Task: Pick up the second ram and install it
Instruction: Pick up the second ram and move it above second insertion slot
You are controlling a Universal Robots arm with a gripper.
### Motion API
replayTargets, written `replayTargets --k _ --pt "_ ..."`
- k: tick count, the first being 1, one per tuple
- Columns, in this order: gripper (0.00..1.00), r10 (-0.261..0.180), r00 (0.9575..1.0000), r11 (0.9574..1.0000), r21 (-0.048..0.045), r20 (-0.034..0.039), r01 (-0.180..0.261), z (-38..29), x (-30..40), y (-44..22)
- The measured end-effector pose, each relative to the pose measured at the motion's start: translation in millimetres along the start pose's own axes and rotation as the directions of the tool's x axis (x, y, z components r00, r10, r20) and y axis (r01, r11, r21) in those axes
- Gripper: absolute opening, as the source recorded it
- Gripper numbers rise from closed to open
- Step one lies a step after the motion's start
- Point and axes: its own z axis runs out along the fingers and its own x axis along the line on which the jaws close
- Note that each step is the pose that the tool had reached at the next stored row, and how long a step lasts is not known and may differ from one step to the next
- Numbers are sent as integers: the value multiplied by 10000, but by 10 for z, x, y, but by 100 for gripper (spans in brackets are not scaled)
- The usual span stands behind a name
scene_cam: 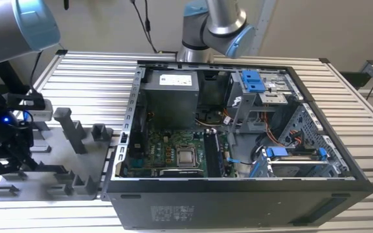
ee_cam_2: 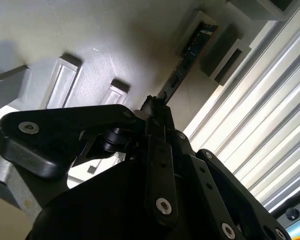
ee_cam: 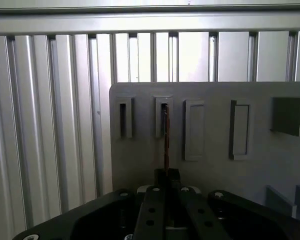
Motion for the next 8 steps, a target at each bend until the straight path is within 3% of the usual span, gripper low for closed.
replayTargets --k 8 --pt "14 -1 10000 10000 1 1 1 -73 -1 -2"
